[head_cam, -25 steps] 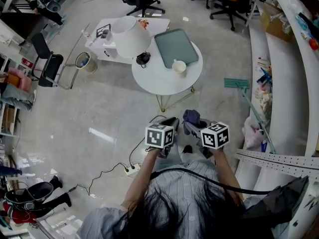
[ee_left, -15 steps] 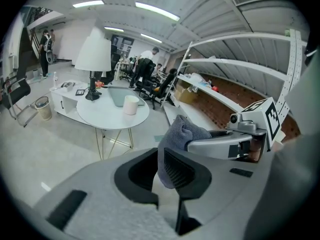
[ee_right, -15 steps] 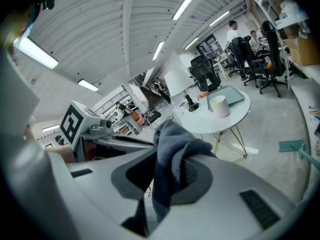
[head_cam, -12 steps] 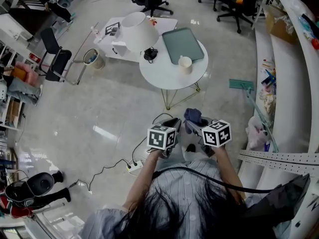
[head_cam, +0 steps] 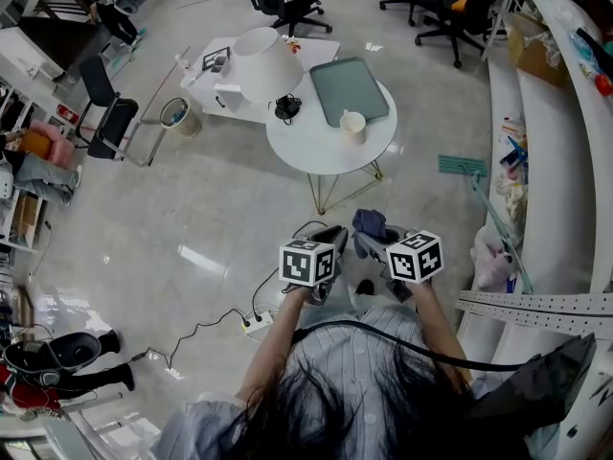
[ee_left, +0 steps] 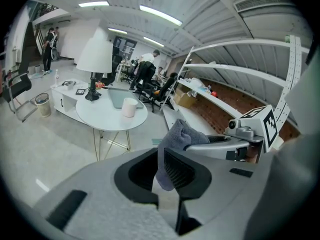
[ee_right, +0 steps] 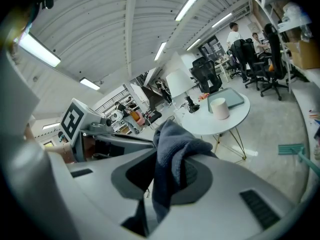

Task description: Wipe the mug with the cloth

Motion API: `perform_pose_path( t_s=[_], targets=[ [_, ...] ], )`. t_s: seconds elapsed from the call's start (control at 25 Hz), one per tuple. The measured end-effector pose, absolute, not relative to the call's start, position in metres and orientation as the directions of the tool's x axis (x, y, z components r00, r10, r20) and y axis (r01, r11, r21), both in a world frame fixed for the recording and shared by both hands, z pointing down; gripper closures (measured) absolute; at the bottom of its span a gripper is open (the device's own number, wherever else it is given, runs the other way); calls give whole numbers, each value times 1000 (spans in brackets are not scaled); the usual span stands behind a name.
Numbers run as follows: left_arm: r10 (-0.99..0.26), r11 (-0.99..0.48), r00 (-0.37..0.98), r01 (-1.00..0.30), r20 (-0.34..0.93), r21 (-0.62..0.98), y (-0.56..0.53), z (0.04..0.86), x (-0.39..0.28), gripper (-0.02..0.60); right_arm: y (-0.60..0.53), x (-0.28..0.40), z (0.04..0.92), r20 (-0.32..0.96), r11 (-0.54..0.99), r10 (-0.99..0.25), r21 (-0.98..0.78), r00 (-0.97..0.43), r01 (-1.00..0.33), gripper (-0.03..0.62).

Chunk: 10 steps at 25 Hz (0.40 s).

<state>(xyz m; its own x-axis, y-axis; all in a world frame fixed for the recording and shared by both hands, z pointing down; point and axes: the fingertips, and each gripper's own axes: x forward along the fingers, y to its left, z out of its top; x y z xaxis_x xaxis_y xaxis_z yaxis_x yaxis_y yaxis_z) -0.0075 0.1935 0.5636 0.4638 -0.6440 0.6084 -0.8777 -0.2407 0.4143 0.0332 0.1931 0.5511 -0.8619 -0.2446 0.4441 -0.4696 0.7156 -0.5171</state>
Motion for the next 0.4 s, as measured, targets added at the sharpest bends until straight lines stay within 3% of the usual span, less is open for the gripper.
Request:
perform_pose_path(
  t_s=[0.4],
  targets=[
    [-630, -261, 469, -878, 619, 401, 185, 562, 0, 529, 184, 34, 548, 458, 718, -231, -515, -859, -468, 514]
  ],
)
